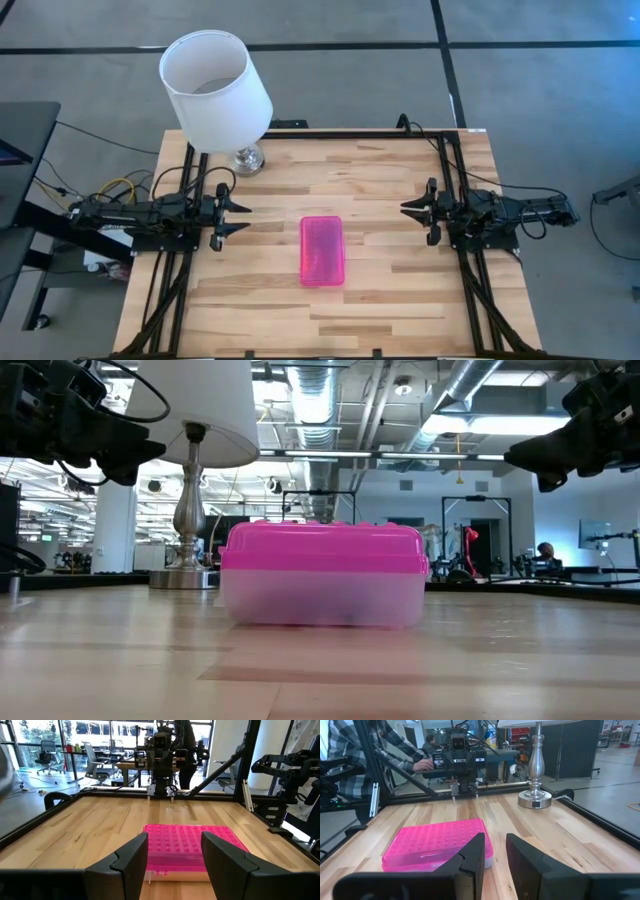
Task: Pick & place school supplies into a supply box
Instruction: Return to Home Position
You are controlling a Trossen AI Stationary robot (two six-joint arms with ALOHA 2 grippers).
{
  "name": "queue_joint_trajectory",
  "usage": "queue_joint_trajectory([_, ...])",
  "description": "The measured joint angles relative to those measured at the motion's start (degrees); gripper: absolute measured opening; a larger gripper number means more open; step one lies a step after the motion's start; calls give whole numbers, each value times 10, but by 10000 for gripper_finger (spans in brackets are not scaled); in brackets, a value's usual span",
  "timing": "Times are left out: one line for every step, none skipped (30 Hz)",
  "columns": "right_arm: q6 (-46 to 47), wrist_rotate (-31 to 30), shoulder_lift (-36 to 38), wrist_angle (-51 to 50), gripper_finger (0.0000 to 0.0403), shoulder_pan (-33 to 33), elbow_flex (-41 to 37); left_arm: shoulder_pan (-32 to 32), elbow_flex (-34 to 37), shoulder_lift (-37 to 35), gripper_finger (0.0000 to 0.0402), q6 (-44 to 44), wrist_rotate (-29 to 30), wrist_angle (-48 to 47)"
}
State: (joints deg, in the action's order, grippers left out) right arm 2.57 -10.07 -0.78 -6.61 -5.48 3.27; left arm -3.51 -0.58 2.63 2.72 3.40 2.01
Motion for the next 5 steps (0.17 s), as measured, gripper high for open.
queue_joint_trajectory([0, 0, 0, 0, 75, 0, 0, 0, 0, 0, 178, 1, 0, 0])
queue_joint_trajectory([0, 0, 0, 0, 75, 0, 0, 0, 0, 0, 178, 0, 0, 0])
queue_joint_trajectory([0, 0, 0, 0, 75, 0, 0, 0, 0, 0, 178, -1, 0, 0])
queue_joint_trajectory([0, 0, 0, 0, 75, 0, 0, 0, 0, 0, 178, -2, 0, 0])
queue_joint_trajectory([0, 0, 0, 0, 75, 0, 0, 0, 0, 0, 178, -4, 0, 0])
